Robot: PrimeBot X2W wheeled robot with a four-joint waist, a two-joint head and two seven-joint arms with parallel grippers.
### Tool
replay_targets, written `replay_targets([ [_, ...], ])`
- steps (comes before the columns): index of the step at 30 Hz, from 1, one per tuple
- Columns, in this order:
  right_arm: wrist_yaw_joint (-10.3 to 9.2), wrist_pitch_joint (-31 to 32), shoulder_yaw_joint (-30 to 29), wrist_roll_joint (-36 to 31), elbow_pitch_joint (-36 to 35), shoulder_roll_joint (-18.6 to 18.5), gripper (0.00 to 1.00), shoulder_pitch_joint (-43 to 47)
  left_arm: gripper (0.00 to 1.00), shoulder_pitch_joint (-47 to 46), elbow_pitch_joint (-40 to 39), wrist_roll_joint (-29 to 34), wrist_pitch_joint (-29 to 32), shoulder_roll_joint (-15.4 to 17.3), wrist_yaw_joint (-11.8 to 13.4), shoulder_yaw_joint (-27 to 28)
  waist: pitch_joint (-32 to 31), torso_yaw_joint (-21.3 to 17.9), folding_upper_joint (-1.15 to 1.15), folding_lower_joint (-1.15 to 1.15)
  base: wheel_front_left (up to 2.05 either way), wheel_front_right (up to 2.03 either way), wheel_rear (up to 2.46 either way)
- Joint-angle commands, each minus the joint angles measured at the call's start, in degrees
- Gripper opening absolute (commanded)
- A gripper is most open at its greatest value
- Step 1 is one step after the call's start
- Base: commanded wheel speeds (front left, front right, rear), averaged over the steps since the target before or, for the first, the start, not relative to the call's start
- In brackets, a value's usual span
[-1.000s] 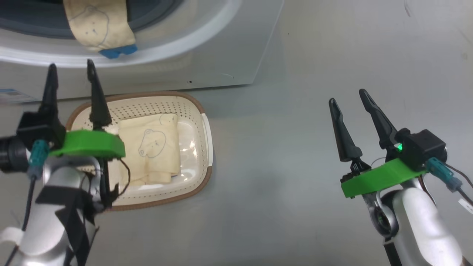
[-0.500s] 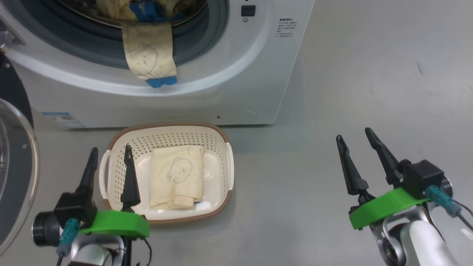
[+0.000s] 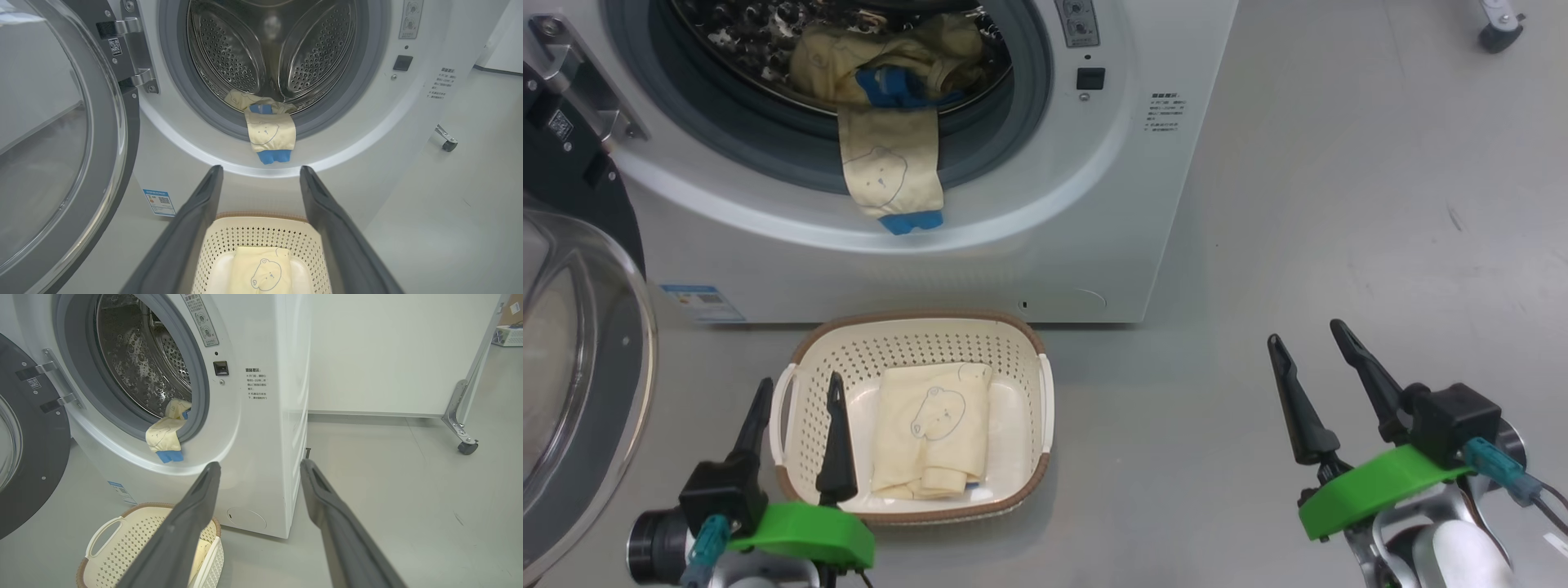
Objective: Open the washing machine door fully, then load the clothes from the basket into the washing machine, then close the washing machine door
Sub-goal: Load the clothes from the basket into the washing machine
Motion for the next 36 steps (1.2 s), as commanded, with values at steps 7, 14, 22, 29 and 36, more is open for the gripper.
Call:
replay_targets([
  [7, -0.16, 0.1, 1.1, -0.8, -2.4, -0.4, 1.00, -0.7, 1.00, -1.9, -0.8, -0.6, -0.1, 1.0, 4.5, 1.8, 0.0, 0.0, 0.00, 0.01, 0.00, 0.00, 0.00],
  [14, -0.16, -0.1, 1.3, -0.8, -2.6, -0.4, 1.00, -1.5, 1.00, -2.9, -0.9, -0.9, 0.8, 0.7, 4.9, 1.6, 1.6, 0.1, 0.00, 0.01, 0.00, 0.00, 0.00],
  [22, -0.16, -0.6, 2.3, -0.9, -2.7, -0.4, 1.00, -4.5, 1.00, -8.1, 1.2, -1.5, 1.9, 0.3, 3.6, 1.5, 6.4, -0.4, 0.00, 0.01, 0.00, 0.00, 0.00],
  [29, -0.16, -1.6, 3.9, -0.8, -2.0, -0.4, 1.00, -7.7, 1.00, -14.3, 5.9, -1.8, 2.9, 0.2, 1.9, 1.5, 10.9, -1.9, 0.00, 0.01, 0.00, 0.00, 0.00],
  [36, -0.16, -3.3, 5.9, 0.2, -0.4, -0.4, 1.00, -11.8, 1.00, -24.0, 15.1, -2.3, 4.3, 0.1, -1.4, 1.2, 16.0, -4.5, 0.00, 0.01, 0.00, 0.00, 0.00],
])
